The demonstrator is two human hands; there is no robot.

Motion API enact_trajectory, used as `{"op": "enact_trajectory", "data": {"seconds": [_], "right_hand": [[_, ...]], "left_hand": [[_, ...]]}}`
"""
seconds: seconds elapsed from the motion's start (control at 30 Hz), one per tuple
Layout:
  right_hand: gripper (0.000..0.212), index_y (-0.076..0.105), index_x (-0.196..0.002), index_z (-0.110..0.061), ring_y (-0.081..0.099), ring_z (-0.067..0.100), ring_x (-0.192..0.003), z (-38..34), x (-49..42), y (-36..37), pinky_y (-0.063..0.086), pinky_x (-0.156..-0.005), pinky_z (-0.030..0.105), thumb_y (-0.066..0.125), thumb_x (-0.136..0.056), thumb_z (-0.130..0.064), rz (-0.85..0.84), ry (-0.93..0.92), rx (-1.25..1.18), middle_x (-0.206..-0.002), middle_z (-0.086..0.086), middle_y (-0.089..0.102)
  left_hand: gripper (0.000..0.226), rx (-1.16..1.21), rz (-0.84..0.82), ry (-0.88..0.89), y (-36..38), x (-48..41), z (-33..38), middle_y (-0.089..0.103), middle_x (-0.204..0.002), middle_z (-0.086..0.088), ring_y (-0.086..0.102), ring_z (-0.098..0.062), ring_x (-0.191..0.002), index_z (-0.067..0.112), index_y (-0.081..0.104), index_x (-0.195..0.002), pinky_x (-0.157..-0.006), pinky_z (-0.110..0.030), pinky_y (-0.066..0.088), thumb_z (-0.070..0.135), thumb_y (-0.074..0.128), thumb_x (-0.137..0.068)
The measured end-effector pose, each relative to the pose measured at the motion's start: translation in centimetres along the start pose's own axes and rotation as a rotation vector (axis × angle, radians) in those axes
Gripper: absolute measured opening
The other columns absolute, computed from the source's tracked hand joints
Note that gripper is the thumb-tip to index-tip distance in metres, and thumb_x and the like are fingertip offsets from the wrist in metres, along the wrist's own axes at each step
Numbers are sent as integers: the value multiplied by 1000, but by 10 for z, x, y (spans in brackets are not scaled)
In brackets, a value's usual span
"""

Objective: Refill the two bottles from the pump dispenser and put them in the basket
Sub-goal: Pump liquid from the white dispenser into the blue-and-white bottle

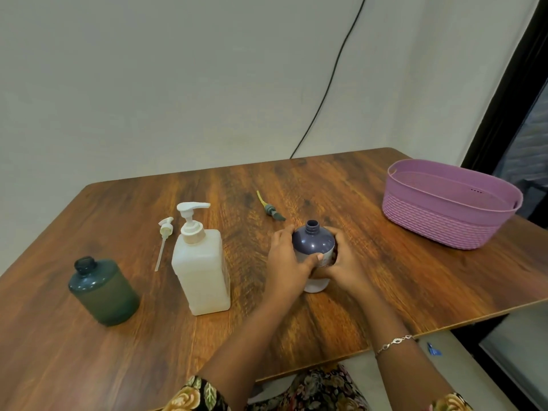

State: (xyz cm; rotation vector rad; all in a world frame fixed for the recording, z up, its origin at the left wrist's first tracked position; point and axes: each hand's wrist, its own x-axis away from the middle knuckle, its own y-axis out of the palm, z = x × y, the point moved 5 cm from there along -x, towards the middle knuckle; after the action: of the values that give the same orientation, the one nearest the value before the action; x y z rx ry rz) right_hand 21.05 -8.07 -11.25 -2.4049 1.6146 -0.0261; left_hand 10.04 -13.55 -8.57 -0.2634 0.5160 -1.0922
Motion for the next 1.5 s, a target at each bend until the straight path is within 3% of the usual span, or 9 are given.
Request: {"op": "enact_trajectory", "data": {"seconds": [0.13, 0.47, 0.6, 0.83, 0.9, 1.07, 1.2, 1.37, 1.5], "right_hand": [[78, 45, -115, -28, 60, 8, -93, 7, -3, 0, 46, -70, 19, 79, -51, 1, 0, 15, -28, -107, -5, 60], [82, 45, -121, -30, 59, 15, -105, 16, -1, -1, 50, -87, 35, 76, -49, -5, -4, 20, -67, -117, -1, 58], [79, 43, -123, -27, 57, 15, -107, 16, -1, -2, 49, -83, 26, 72, -61, 14, -9, -13, -71, -119, 1, 56], [91, 30, -135, -27, 50, -2, -107, 6, 5, -4, 44, -81, 10, 74, -65, 10, -47, -32, -20, -120, -17, 46], [92, 27, -137, -28, 47, -4, -108, 1, 7, -8, 42, -80, 5, 72, -67, 11, -17, -53, -3, -123, -14, 44], [87, 34, -126, -38, 42, 11, -125, -19, 12, -14, 38, -102, 27, 67, -67, 17, 112, -177, 12, -131, -1, 45], [74, 42, -126, -28, 45, 9, -124, -35, 21, -12, 39, -96, 16, 63, -71, 17, 215, -290, 34, -128, -5, 49], [64, 49, -117, -26, 51, 10, -114, -54, 32, -8, 43, -98, 29, 62, -71, 17, 333, -391, 32, -115, -16, 53], [59, 52, -110, -27, 55, 3, -105, -70, 38, 0, 47, -91, 22, 59, -73, 19, 368, -452, -20, -108, -17, 55]], "left_hand": [[74, 1, 7, 7, 1, -3, -3, 41, -133, -4, 43, -17, -122, 8, 36, -140, -101, -29, 39, 21, 74, -77], [75, -10, 19, 21, 6, 3, -6, 39, -135, -2, 43, -15, -122, 9, 36, -140, -102, -28, 39, 25, 73, -77], [72, -23, 30, 34, 7, 3, -6, 40, -133, -2, 44, -15, -121, 10, 38, -139, -102, -30, 39, 25, 73, -78], [72, -87, 38, 91, 3, 5, -4, 37, -140, -4, 36, -15, -129, 9, 33, -142, -106, -25, 32, 25, 69, -81], [70, -97, 65, 127, -1, 9, -3, 36, -142, -4, 34, -15, -131, 10, 32, -142, -105, -23, 30, 27, 67, -83], [62, -118, 223, 254, -20, 22, 3, 42, -138, -7, 29, -7, -126, 9, 39, -138, -99, -12, 21, 34, 58, -84], [56, -173, 348, 370, -33, 33, 11, 49, -131, -8, 32, -10, -126, 8, 46, -133, -103, -18, 24, 35, 46, -84], [40, -198, 470, 535, -49, 53, 17, 53, -115, -4, 44, -15, -112, 11, 48, -124, -102, -13, 26, 18, 52, -85], [39, -192, 494, 539, -58, 57, 14, 56, -114, -6, 47, -16, -110, 15, 45, -125, -99, -22, 36, 20, 50, -87]]}}
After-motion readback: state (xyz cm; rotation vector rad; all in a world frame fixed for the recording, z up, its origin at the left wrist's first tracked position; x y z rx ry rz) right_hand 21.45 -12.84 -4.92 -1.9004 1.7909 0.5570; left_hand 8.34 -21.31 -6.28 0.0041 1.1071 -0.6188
